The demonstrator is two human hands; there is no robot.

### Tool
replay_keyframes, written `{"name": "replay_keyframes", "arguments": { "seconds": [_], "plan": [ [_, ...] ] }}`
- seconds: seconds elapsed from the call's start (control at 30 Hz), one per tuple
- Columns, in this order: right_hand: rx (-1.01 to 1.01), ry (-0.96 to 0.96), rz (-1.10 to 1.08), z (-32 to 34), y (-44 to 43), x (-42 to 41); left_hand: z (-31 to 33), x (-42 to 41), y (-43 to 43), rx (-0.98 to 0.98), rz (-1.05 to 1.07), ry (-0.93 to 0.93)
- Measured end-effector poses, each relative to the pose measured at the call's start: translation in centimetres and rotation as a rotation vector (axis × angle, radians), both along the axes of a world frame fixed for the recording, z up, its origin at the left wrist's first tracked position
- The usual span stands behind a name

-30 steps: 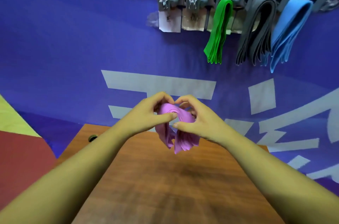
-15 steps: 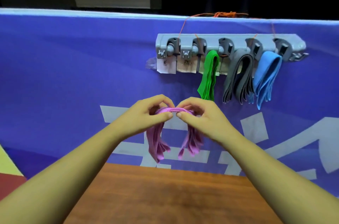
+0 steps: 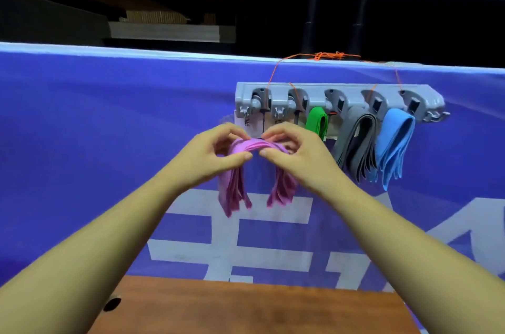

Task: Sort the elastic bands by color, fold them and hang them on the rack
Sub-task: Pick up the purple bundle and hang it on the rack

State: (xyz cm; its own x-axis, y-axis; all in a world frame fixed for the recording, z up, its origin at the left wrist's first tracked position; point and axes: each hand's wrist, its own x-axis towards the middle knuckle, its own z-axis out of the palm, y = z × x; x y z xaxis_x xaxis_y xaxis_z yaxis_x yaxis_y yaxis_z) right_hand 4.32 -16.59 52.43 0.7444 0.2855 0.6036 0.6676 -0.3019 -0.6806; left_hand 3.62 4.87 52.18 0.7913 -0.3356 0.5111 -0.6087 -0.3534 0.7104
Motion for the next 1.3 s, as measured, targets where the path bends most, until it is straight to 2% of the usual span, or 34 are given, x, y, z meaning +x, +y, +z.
{"name": "replay_keyframes", "arguments": {
  "seconds": [0.3, 0.57, 0.77, 0.97, 1.1, 1.2, 1.3],
  "plan": [
    [0.063, -0.173, -0.222, 3.5, 4.6, 3.7, 3.9, 4.5, 1.7, -0.188, 0.073, -0.119],
    [-0.019, -0.276, -0.384, 1.7, 6.3, 5.9, 2.7, 8.0, 2.0, -0.178, 0.056, -0.114],
    [-0.031, -0.260, -0.437, 0.3, 6.6, 5.8, 0.8, 9.1, 2.0, -0.158, 0.037, -0.148],
    [0.018, -0.292, -0.480, -0.8, 6.6, 5.6, 0.3, 8.8, 1.9, -0.132, 0.068, -0.321],
    [0.063, -0.208, -0.454, -1.0, 6.6, 5.8, -0.2, 8.6, 1.6, -0.083, 0.156, -0.420],
    [0.085, -0.167, -0.379, -1.0, 6.5, 5.6, -0.5, 8.4, 1.5, -0.141, 0.070, -0.371],
    [0.096, -0.171, -0.373, -1.1, 6.5, 5.7, -0.2, 7.9, 1.1, -0.179, 0.085, -0.366]
  ]
}}
